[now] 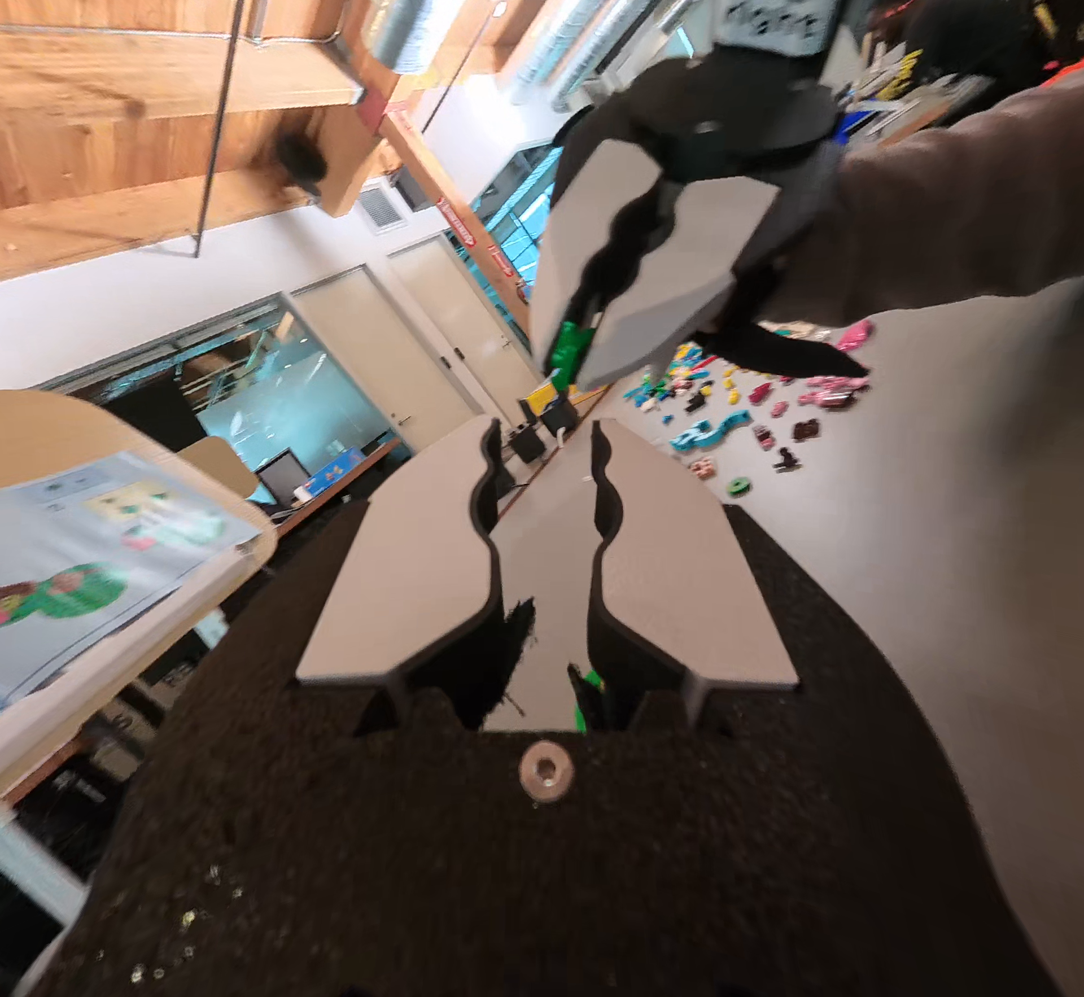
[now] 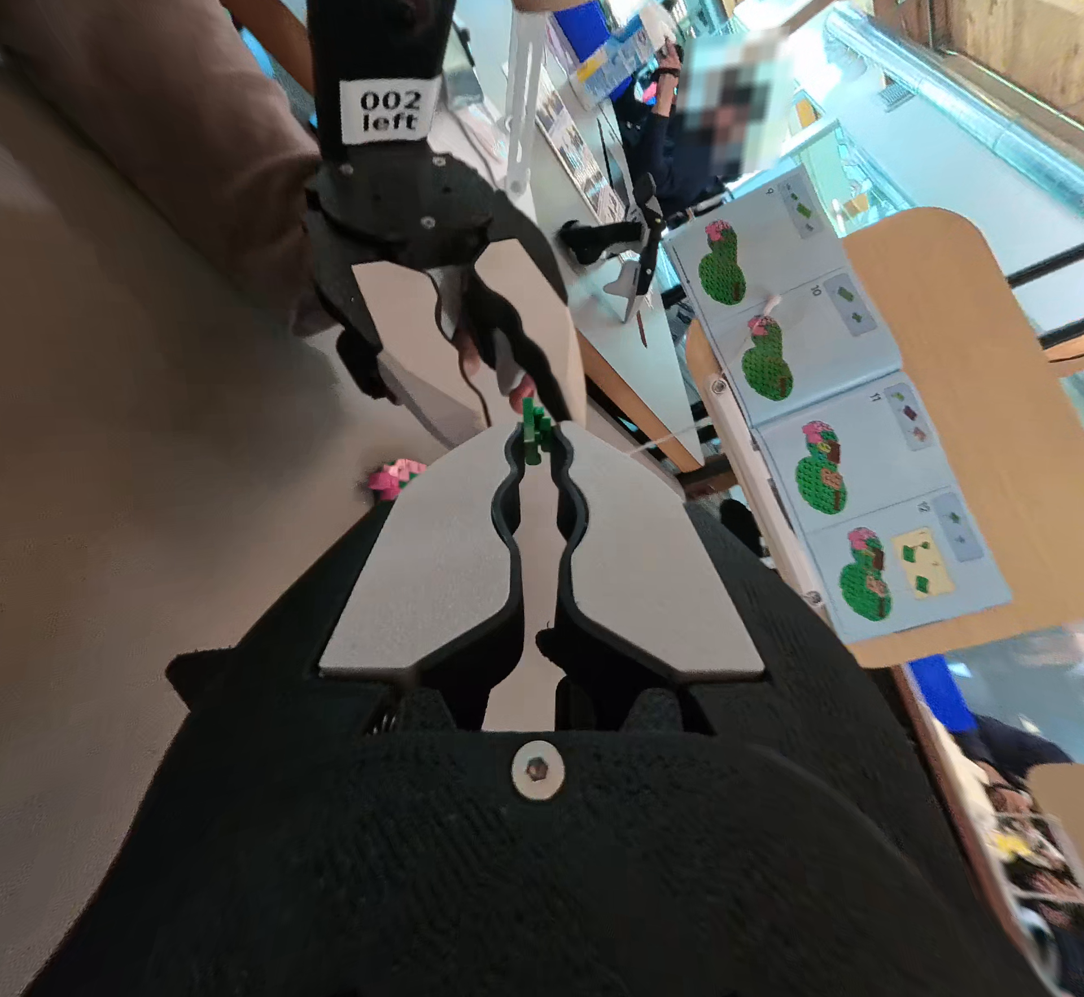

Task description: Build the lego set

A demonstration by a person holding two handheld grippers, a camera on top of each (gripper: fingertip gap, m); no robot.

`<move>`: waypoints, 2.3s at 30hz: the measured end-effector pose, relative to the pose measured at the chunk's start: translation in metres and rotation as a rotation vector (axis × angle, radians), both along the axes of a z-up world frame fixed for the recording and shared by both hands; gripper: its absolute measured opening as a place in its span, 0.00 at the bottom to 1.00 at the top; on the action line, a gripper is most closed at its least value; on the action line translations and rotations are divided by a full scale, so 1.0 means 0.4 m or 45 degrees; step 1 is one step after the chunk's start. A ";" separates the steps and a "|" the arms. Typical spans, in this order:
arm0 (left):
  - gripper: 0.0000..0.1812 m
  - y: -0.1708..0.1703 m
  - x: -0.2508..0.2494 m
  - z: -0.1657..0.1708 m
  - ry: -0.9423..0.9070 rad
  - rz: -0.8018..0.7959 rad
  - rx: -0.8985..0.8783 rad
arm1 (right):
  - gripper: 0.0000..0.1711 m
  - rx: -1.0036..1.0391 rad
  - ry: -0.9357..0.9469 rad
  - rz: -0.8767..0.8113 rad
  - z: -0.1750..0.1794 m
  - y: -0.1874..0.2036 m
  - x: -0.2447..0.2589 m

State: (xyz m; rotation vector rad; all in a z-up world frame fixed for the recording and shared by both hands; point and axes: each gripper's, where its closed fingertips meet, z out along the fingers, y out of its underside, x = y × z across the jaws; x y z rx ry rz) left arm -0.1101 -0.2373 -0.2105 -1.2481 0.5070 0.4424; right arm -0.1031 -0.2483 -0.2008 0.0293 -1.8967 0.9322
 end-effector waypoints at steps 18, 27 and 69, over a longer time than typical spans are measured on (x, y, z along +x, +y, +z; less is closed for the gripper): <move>0.02 -0.004 0.042 0.019 -0.048 -0.055 0.072 | 0.04 -0.184 -0.170 0.174 -0.002 -0.017 0.027; 0.00 -0.006 0.061 0.012 -0.146 -0.202 -0.005 | 0.04 -0.216 -0.198 0.216 -0.002 -0.022 0.035; 0.06 -0.023 0.122 0.016 0.182 -0.155 0.119 | 0.04 -0.106 -0.079 0.397 -0.014 -0.008 0.076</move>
